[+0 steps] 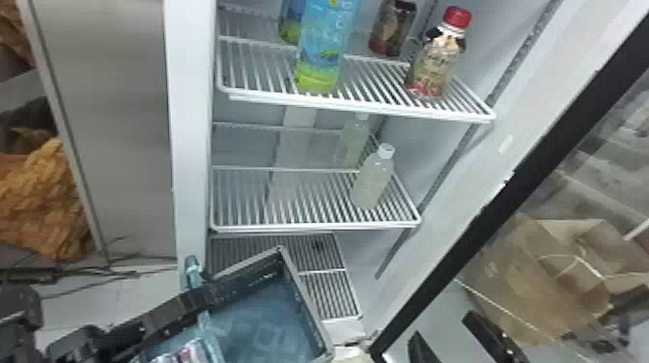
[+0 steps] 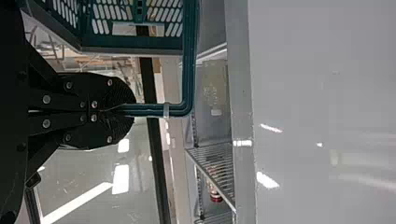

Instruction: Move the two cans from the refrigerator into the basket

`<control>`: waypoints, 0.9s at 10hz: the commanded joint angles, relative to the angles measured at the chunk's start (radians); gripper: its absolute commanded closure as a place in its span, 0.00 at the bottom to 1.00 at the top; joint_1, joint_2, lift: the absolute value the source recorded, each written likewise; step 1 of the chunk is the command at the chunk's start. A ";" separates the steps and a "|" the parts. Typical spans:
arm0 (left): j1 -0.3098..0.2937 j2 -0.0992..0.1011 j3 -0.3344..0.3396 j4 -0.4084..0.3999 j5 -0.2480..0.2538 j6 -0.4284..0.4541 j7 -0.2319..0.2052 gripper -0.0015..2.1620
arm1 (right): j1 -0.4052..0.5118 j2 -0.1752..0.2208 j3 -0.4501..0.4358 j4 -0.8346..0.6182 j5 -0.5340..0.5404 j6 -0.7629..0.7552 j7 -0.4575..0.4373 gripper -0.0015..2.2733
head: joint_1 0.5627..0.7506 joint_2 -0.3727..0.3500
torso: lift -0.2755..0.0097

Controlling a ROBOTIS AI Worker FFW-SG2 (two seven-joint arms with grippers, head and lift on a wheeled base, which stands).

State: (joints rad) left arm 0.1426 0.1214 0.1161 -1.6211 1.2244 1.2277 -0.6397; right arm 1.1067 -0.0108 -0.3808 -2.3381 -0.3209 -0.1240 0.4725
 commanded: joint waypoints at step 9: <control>-0.003 -0.002 0.008 0.000 0.004 -0.008 -0.003 0.56 | -0.032 0.000 0.002 0.025 -0.008 0.001 0.009 0.08 | 0.70 0.03 | 0.20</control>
